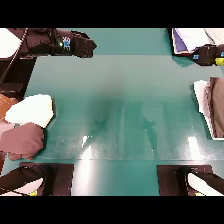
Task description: Fold the shirts.
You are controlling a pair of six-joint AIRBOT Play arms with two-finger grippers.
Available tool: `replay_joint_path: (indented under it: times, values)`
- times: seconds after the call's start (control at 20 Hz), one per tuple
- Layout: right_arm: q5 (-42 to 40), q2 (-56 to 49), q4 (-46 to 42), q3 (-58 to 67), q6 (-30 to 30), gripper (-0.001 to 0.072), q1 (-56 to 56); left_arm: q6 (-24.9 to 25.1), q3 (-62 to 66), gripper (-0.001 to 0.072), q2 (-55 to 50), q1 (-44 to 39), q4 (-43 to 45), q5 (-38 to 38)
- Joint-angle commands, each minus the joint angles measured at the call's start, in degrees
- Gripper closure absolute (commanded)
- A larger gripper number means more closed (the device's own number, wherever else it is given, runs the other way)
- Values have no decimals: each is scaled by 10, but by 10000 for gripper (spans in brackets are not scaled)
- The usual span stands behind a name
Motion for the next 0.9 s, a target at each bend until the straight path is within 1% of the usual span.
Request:
replay_joint_path:
  times: [0.0, 0.6, 0.7, 0.75, 0.8, 0.85]
  values:
    - [-1, 0, 0, 0, 0, 692, 0, 0, 0, 683, 0, 0, 0, 0]
    - [0, 0, 1, 0, 0, 692, 0, 0, 0, 683, 0, 0, -2, 2]
    - [5, 0, 1, 0, 0, 692, 0, 3, 0, 683, 0, 1, 17, 44]
    - [6, 0, 0, 0, 0, 691, 0, 2, 0, 683, 4, 8, 38, 37]
    - [5, 0, 1, 0, 0, 691, 0, 1, 2, 683, 10, 22, 66, 9]
    - [6, 0, 1, 0, 0, 691, 0, 0, 2, 683, 17, 45, 102, -38]
